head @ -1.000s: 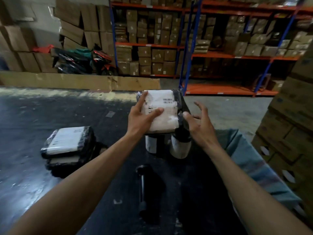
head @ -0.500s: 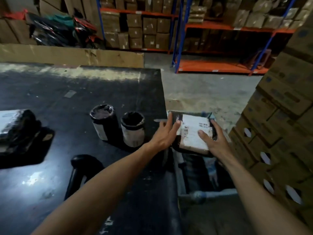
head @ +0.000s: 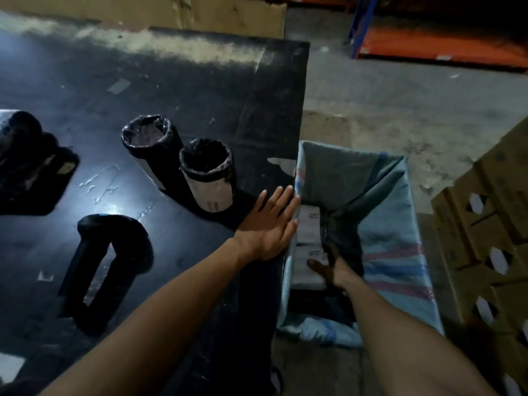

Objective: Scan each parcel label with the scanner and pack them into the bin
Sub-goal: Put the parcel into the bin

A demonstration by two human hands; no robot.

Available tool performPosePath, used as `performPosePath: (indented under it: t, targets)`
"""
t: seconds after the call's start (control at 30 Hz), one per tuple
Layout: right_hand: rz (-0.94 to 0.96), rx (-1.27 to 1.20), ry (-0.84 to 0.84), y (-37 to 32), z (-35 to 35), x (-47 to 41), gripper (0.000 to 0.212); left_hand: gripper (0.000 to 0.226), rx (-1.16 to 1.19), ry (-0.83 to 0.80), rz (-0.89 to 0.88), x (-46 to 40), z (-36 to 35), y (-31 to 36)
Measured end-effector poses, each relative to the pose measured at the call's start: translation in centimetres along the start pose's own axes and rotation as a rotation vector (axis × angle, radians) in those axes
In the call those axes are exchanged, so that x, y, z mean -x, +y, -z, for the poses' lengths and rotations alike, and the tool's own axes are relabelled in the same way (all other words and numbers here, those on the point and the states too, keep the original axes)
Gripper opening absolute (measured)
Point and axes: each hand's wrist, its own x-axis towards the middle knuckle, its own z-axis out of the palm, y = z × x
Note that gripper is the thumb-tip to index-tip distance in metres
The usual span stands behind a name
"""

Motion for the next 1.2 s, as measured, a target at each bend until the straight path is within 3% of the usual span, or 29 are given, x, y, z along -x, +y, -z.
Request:
performPosePath:
  t: [0.2, 0.33, 0.57, 0.7, 0.77, 0.93, 1.07, 1.2]
  targets:
    - [0.0, -0.068, 0.016, 2.0, -1.9, -2.0, 0.082, 0.067, -0.013, 0.038, -0.014, 0.0, -0.2, 0.0]
    - [0.084, 0.066, 0.043, 3.4, -3.6, -2.0, 0.084, 0.064, -0.021, 0.073, -0.014, 0.1, -0.4, -0.1]
    - [-0.13, 0.268, -0.081, 3.2, -4.1, -3.4, 0.087, 0.065, -0.015, 0.038, -0.023, 0.2, -0.1, -0.2]
    - [-0.223, 0.296, -0.041, -0.4, -1.5, -4.1, 0.063, 0.067, -0.016, 0.031, -0.028, 0.2, 0.1, -0.2]
    - [-0.182, 0.374, -0.019, -2.9, -0.2, -3.2, 0.057, 0.064, -0.003, 0.029, -0.034, 0.2, 0.2, -0.3]
    - [-0.059, 0.418, 0.075, -9.9, 1.9, 2.0, 0.058, 0.064, 0.121, -0.056, 0.001, -0.1, 1.4, -0.4]
    - [0.041, 0.438, 0.233, -14.9, 3.3, 6.8, 0.069, 0.056, 0.382, -0.187, -0.002, -0.5, 6.0, -0.7]
    - [0.164, 0.334, 0.439, -22.0, 3.4, 11.5, 0.068, 0.03, 0.542, 0.079, -0.002, -0.2, 12.7, -1.1]
